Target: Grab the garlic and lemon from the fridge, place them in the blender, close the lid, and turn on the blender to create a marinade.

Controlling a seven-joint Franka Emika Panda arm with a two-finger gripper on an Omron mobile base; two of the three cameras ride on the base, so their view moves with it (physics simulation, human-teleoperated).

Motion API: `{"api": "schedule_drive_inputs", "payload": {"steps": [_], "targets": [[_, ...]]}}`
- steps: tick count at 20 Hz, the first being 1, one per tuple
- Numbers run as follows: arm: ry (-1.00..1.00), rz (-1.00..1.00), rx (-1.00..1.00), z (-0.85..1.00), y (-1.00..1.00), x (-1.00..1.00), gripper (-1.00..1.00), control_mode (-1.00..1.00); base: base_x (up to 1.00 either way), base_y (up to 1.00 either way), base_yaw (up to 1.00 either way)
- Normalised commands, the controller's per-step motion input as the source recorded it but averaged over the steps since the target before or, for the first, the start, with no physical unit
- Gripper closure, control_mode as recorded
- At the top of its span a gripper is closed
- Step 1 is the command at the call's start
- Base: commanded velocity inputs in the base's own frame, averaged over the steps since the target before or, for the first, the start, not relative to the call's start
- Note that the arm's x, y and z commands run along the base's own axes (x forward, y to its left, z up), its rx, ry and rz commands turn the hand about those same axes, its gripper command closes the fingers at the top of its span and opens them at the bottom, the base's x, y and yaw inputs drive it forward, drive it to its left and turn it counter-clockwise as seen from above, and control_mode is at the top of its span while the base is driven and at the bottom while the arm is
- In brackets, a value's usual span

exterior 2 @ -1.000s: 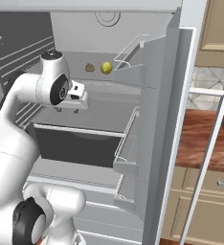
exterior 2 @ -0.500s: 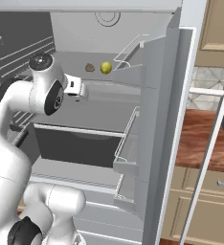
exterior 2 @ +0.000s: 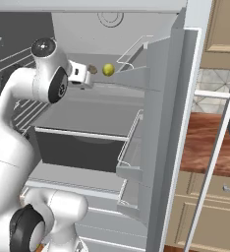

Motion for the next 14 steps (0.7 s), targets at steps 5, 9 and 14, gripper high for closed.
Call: {"api": "schedule_drive_inputs", "payload": {"steps": [5,9,14], "targets": [[0.0,-0.04,0.06,0.18,0.0,0.43,-1.0,-1.0,0.0,0.0,0.0],[0.0,0.0,0.0,-0.05,0.0,0.42,-1.0,-1.0,0.0,0.0,0.0],[0.0,0.0,0.0,-0.24,0.0,0.45,-1.0,-1.0,0.0,0.0,0.0]]}}
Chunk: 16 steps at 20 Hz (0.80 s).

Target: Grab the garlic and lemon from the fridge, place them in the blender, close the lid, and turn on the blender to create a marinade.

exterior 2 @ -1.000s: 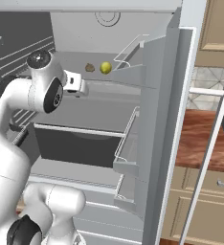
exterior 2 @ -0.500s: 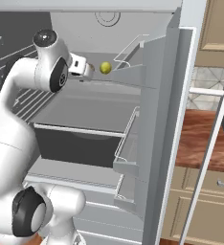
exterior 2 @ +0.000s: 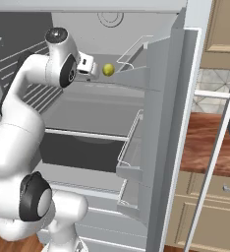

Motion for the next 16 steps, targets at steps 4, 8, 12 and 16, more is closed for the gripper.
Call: {"api": "schedule_drive_inputs", "payload": {"steps": [4,8,12,16], "targets": [[0.0,-0.01,0.0,-0.19,0.09,0.51,-1.0,-1.0,0.0,0.0,0.0],[0.0,-0.03,0.0,-0.1,0.05,0.53,-1.0,-1.0,0.0,0.0,0.0],[0.0,-0.03,0.0,-0.03,0.0,0.55,-1.0,-1.0,0.0,0.0,0.0],[0.0,-0.04,0.0,0.0,0.0,0.54,-1.0,-1.0,0.0,0.0,0.0]]}}
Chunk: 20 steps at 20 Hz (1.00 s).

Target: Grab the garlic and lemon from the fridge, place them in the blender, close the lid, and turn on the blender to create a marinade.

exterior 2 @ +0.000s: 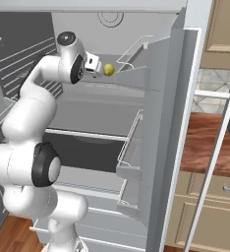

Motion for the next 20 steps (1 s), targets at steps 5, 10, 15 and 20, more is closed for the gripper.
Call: {"api": "schedule_drive_inputs", "payload": {"steps": [5,10,15,20], "targets": [[0.0,-0.04,0.0,0.0,0.0,0.52,-1.0,-1.0,0.0,0.0,0.0],[0.0,-0.04,0.0,-0.06,0.0,0.49,-1.0,-1.0,0.0,0.0,0.0],[0.02,-0.04,0.0,-0.2,0.0,0.44,-1.0,-1.0,0.0,0.0,0.0],[0.06,-0.05,0.0,-0.29,0.0,0.33,-1.0,-1.0,0.0,0.0,0.0]]}}
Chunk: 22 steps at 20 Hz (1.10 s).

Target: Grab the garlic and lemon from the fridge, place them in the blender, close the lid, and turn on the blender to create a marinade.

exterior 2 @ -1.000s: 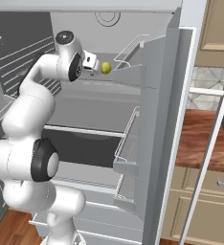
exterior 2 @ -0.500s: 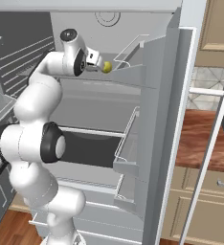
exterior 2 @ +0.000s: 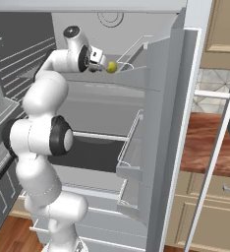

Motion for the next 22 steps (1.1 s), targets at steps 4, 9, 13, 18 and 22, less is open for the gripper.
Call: {"api": "schedule_drive_inputs", "payload": {"steps": [4,9,13,18,22], "targets": [[0.13,-0.1,0.0,-0.36,0.0,0.01,1.0,-1.0,0.0,0.0,0.0],[0.05,-0.07,0.0,-0.24,0.0,0.0,1.0,-1.0,0.0,0.0,0.0],[-0.19,0.0,0.07,-0.38,-0.06,-0.08,1.0,-1.0,0.0,0.0,0.0],[-0.37,0.0,0.09,-0.39,-0.03,-0.46,1.0,-1.0,0.0,0.0,0.0],[-0.26,0.0,0.02,-0.05,0.0,-0.69,1.0,-1.0,0.0,0.0,0.0]]}}
